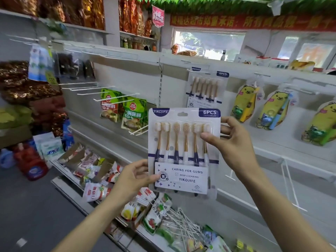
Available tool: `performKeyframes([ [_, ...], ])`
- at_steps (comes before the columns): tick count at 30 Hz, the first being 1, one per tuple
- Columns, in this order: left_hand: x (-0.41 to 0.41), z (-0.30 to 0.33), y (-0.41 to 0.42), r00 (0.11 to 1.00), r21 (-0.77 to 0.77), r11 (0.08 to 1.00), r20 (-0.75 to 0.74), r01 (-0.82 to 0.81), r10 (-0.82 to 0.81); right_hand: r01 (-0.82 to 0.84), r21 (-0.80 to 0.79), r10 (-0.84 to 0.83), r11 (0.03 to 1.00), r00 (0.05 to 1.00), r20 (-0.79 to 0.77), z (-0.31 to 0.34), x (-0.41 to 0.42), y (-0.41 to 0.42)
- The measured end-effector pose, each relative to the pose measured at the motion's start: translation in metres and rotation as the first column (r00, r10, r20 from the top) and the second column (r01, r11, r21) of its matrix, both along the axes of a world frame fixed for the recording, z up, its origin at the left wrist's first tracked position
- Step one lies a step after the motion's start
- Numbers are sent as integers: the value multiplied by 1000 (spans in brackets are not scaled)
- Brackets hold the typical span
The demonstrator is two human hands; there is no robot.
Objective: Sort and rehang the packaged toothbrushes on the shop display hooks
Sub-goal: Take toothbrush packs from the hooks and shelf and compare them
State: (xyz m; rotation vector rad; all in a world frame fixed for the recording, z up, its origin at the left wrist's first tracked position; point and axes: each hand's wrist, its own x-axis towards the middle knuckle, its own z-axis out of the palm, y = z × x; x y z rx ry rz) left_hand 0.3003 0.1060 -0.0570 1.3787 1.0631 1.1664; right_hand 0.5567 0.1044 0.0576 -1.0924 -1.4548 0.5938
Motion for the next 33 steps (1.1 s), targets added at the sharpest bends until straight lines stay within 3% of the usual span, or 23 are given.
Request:
performKeyframes([
  [8,2,21,68,996,157,986,-54,-57,66,37,97,-35,995,999,-28,5,1,52],
  [16,-2,45,112,996,265,964,-79,-11,33,80,214,-75,974,997,-35,17,-4,77],
  [33,-8,73,208,991,357,926,-101,122,-92,331,289,-340,898,940,-21,48,-31,118],
])
